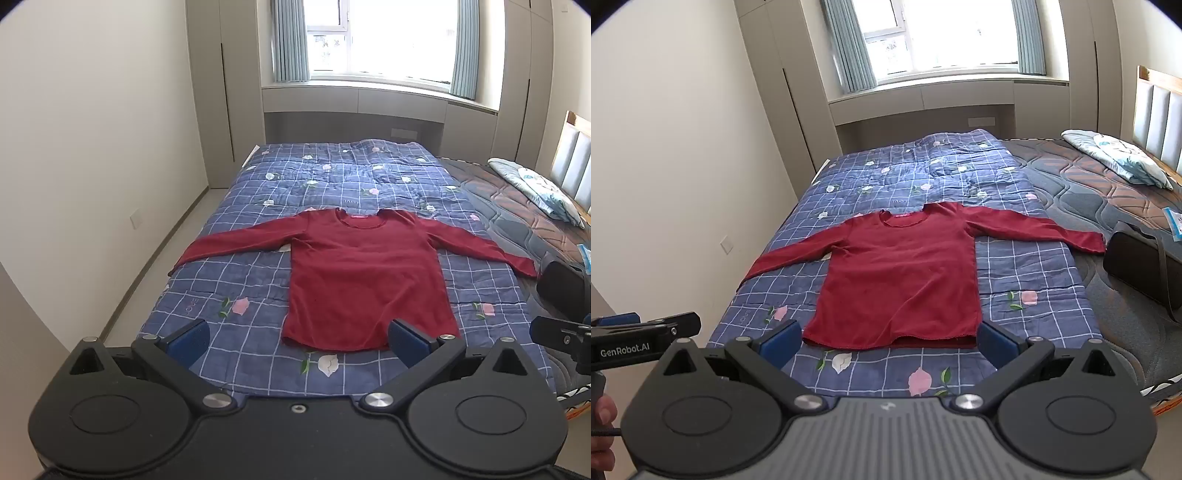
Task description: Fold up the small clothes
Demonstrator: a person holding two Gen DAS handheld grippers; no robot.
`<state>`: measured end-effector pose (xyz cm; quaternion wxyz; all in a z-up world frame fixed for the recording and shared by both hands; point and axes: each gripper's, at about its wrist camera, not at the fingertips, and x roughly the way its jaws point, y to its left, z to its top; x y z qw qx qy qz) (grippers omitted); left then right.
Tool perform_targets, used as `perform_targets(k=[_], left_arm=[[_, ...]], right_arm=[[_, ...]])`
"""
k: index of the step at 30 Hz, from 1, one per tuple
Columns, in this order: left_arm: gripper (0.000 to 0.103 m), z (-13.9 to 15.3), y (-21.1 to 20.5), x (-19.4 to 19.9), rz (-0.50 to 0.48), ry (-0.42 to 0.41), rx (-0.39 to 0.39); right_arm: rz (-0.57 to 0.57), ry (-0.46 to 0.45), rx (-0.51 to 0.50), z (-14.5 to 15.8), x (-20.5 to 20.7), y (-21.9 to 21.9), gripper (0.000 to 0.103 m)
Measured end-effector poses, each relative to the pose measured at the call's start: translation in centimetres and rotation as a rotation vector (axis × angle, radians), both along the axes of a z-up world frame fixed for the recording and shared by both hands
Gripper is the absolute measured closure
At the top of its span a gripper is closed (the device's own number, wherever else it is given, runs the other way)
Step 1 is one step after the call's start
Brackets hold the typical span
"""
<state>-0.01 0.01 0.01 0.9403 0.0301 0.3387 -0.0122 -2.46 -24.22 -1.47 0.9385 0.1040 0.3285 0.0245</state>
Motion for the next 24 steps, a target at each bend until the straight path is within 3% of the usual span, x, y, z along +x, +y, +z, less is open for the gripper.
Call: perform_targets(k=[24], left_arm=[[0.001, 0.01, 0.00, 0.00, 0.002, 0.004, 0.004]], right_arm=[[0.002, 0.006, 0.008, 0.05, 0.09, -0.20, 0.000]])
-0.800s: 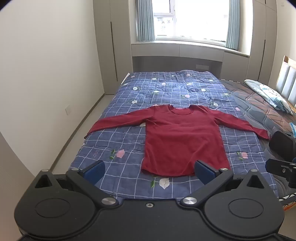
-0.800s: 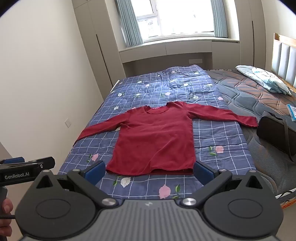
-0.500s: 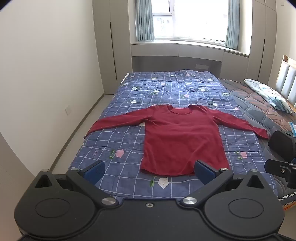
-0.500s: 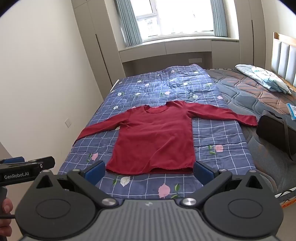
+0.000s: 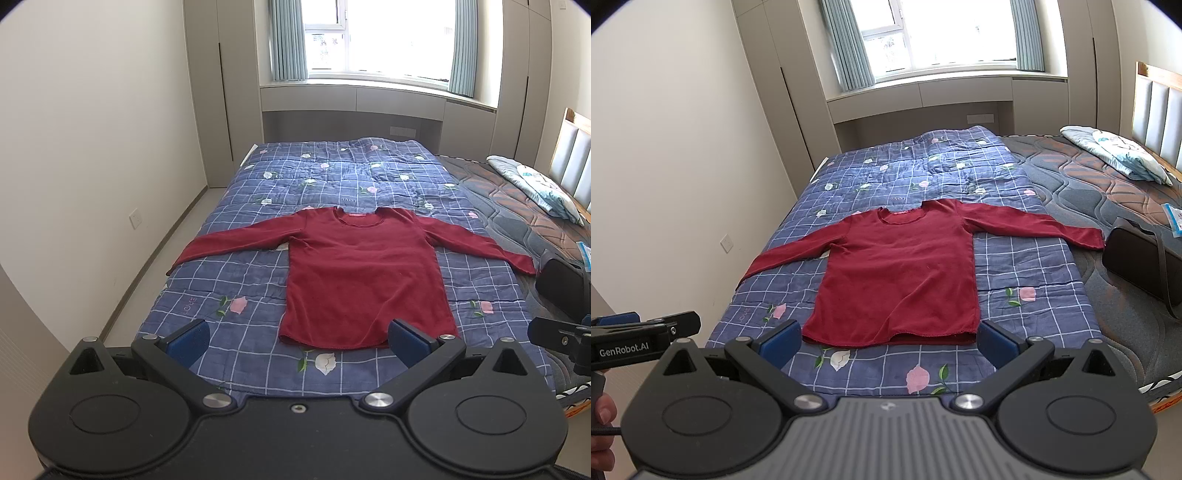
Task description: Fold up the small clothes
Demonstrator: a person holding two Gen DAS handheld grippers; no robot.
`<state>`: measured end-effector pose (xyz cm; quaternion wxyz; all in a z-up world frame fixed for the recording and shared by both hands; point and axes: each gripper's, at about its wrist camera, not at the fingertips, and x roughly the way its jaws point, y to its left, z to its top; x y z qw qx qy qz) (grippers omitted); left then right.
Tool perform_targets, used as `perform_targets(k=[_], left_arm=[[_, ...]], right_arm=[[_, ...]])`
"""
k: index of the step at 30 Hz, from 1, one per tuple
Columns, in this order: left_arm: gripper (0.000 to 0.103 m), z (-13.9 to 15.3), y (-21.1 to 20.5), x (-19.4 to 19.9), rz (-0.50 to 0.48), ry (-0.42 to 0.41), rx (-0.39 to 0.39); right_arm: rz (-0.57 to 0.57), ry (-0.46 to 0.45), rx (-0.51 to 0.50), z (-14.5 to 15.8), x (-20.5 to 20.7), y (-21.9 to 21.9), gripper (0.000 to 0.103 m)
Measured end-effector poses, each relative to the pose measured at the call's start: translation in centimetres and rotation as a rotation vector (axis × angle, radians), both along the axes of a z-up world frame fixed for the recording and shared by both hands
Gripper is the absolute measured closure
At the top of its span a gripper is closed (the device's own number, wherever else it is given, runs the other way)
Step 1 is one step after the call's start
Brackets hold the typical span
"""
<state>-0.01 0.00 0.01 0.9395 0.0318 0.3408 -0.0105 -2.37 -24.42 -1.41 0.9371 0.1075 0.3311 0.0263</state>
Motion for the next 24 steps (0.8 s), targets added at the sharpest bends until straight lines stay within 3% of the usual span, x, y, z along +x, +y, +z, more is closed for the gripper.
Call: perform_targets(k=[24], left_arm=[[0.001, -0.01, 0.00, 0.04, -0.001, 0.004, 0.000]], right_arm=[[-0.001, 0.005, 0.001, -0.03, 0.16, 0.03, 0.000]])
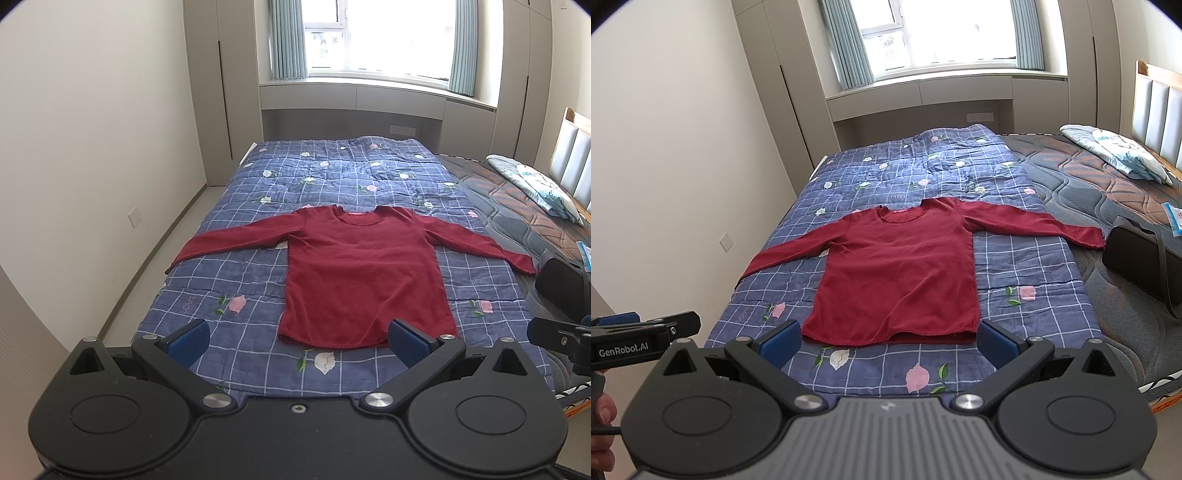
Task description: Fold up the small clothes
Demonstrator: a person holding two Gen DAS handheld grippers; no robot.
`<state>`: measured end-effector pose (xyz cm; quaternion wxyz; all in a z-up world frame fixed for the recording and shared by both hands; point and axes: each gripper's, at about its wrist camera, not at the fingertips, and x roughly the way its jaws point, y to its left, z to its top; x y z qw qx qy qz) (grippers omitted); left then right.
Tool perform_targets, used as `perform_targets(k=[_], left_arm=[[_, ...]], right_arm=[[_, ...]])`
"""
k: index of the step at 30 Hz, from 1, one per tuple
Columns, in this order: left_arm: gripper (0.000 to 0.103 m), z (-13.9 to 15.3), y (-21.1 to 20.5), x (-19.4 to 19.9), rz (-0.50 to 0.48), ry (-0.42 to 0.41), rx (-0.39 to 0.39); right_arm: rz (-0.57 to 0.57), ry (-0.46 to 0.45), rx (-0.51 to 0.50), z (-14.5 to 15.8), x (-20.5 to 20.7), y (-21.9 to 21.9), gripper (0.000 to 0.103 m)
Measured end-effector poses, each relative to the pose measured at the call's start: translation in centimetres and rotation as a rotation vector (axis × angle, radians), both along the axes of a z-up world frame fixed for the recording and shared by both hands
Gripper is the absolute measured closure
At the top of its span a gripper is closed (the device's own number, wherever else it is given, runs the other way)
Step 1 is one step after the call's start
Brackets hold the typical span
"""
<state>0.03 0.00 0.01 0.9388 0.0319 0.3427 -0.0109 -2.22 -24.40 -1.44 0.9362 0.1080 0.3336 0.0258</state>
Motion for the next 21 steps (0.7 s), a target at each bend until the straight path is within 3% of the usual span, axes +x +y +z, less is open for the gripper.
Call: perform_targets(k=[21], left_arm=[[0.001, 0.00, 0.00, 0.01, 0.000, 0.002, -0.001]], right_arm=[[0.000, 0.003, 0.000, -0.07, 0.26, 0.23, 0.000]])
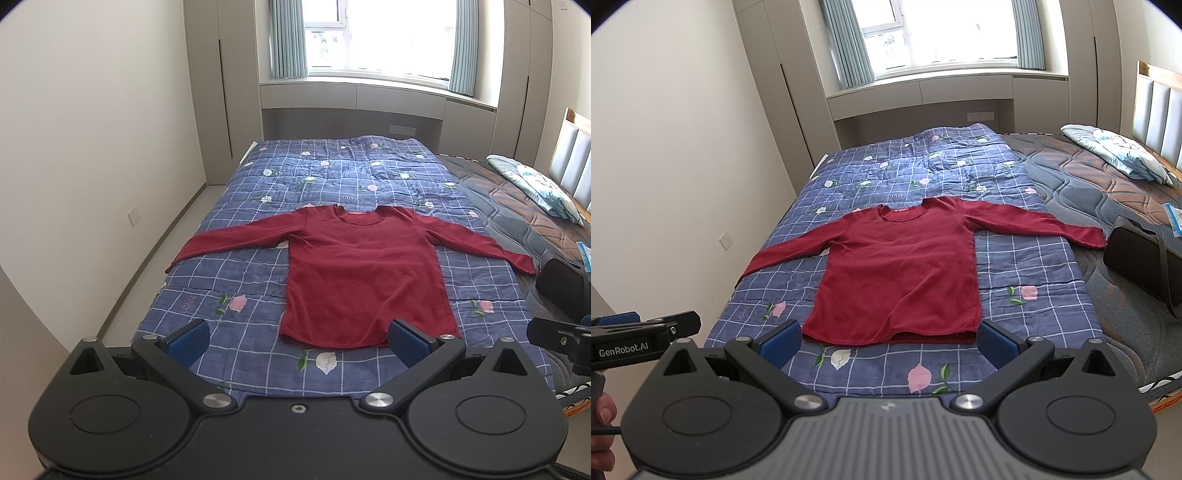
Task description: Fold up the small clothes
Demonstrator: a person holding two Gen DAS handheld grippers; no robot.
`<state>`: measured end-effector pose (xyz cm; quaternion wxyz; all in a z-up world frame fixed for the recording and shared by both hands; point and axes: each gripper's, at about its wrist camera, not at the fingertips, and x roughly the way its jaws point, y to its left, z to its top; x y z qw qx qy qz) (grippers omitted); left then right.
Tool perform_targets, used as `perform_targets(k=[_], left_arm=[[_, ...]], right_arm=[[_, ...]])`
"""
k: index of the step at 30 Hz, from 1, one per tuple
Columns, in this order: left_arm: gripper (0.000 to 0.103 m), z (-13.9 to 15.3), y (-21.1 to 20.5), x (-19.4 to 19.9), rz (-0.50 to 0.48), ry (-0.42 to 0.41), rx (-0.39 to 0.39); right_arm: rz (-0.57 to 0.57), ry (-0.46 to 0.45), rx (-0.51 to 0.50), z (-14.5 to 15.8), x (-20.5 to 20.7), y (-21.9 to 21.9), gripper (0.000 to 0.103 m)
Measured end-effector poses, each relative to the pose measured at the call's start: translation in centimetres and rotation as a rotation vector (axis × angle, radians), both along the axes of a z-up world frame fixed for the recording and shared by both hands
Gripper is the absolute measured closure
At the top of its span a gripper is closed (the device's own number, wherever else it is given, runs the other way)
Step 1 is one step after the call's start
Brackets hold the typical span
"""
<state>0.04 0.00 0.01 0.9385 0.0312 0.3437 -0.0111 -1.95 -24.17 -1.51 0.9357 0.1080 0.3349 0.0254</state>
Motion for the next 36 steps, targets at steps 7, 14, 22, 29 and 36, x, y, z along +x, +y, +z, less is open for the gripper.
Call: perform_targets(k=[7, 14, 22, 29, 36], left_arm=[[0.001, 0.0, 0.0, 0.0, 0.000, 0.001, 0.000], [0.001, 0.0, 0.0, 0.0, 0.000, 0.002, -0.002], [0.001, -0.8, 0.0, -0.3, -0.005, 0.005, -0.004], [0.001, -1.3, 0.0, 0.5, -0.021, 0.025, -0.017], [0.001, -1.9, -0.3, 1.7, -0.040, 0.089, -0.005]], right_arm=[[0.001, 0.002, -0.001, -0.2, 0.0, 0.0, 0.000], [0.002, 0.005, -0.003, -0.4, 0.3, 0.5, 0.000], [0.000, 0.009, -0.004, -0.3, 0.4, 0.7, 0.000], [-0.020, 0.043, -0.028, -0.3, 1.0, 1.0, 0.000], [-0.063, 0.115, -0.050, -0.4, 2.1, 0.8, 0.000]])
